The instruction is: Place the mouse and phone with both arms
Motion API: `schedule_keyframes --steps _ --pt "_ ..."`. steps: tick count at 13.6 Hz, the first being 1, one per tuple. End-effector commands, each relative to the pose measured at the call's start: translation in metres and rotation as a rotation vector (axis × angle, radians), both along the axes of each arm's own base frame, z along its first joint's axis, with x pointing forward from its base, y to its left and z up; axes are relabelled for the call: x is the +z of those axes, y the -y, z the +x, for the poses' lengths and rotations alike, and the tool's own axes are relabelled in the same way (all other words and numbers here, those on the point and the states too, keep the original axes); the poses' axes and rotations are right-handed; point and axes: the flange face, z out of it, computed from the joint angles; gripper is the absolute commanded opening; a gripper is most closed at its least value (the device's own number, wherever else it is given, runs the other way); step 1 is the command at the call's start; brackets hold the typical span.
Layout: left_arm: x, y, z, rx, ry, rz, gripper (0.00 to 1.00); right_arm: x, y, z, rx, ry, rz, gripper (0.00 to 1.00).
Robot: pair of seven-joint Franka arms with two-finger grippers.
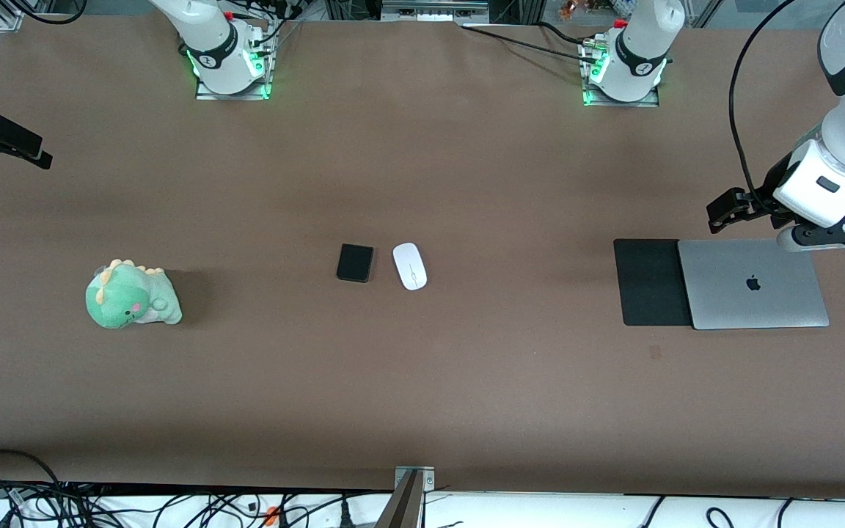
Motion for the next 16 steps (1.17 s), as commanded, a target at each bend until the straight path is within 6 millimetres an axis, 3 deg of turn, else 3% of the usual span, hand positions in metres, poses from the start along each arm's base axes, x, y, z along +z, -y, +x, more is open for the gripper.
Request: schedule_keyframes --steps 1,4,7,12,16 --pt "0.007 -0.002 0.001 0.009 0.007 -0.015 1.0 0.008 -0.001 -0.001 0.002 0.002 0.008 1.0" --pt "0.0 0.007 0.003 0.006 -0.004 -0.016 1.0 0.008 -0.001 -0.002 0.0 0.0 0.008 1.0" --pt "-0.031 0.046 0.015 0.063 -0.02 -0.06 1.0 0.008 -0.001 -0.002 0.0 0.0 0.008 1.0" --pt "-0.113 0.17 0.034 0.199 -0.011 -0.151 1.0 0.007 -0.001 -0.002 -0.001 -0.003 0.009 1.0" --pt "-0.154 0.263 0.016 0.266 -0.013 -0.181 1.0 0.006 -0.001 -0.004 -0.003 -0.015 0.009 1.0"
